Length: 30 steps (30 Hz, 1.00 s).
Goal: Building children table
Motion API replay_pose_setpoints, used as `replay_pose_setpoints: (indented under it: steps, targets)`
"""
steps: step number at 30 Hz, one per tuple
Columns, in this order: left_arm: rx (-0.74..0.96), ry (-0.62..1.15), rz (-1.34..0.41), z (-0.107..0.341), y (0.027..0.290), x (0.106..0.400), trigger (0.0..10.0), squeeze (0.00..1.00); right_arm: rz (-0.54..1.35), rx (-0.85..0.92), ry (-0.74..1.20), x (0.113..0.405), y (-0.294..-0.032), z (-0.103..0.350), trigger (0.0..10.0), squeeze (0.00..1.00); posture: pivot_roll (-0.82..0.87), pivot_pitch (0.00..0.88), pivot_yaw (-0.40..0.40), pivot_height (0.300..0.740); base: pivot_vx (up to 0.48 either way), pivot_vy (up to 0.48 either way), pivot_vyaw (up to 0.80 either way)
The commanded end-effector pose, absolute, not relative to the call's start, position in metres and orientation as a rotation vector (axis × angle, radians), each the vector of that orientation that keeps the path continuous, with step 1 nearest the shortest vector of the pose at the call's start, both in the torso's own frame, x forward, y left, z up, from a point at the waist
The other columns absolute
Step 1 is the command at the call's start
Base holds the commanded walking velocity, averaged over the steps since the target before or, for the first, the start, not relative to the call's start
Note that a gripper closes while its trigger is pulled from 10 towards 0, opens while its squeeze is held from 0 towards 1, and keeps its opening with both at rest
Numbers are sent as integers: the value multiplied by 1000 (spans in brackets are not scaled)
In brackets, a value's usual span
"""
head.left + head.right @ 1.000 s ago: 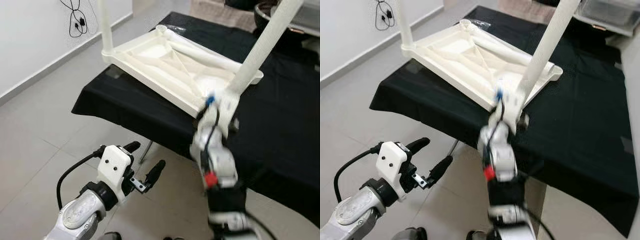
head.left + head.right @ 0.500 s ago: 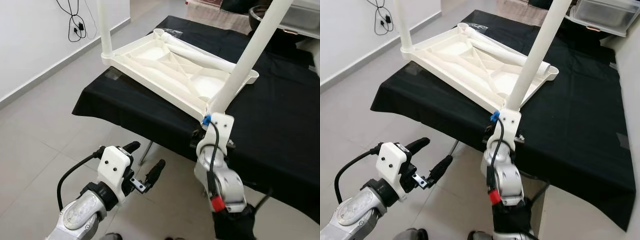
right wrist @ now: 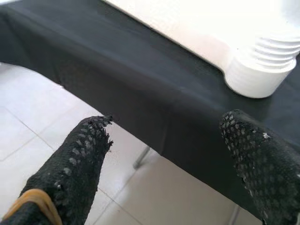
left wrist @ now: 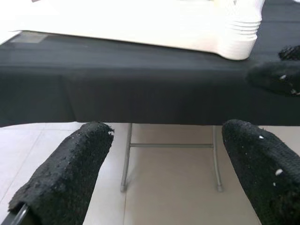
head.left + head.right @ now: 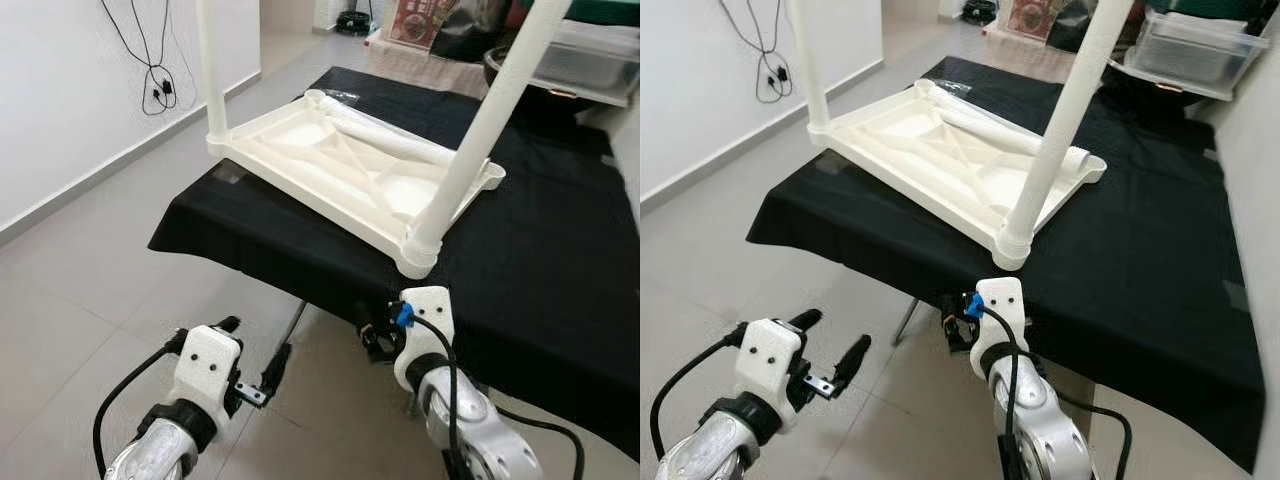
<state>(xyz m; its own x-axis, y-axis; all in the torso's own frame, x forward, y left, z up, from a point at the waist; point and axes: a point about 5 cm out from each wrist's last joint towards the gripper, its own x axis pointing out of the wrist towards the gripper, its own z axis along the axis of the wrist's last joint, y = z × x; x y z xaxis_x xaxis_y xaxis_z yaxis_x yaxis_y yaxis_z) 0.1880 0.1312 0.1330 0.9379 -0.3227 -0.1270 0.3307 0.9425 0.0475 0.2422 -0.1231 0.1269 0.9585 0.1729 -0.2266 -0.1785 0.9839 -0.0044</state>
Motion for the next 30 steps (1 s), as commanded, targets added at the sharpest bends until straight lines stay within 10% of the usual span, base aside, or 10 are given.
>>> replay_pose_setpoints:
  steps: [1, 16, 30]
  targets:
    - [67, 130, -324, 130, 130, 187, 10000, 0, 188, -48, 204, 238, -125, 128, 10000, 0, 98, 44, -88, 740, 0, 0, -800]
    - [59, 171, -299, 118, 122, 194, 10000, 0, 306, -66, 244, 231, -114, 109, 10000, 0, 96, 25, -89, 740, 0, 0, -795]
    - [109, 183, -243, 102, 129, 209, 10000, 0, 311, -102, 111, 253, -129, 111, 10000, 0, 86, 0, -111, 740, 0, 269, 0]
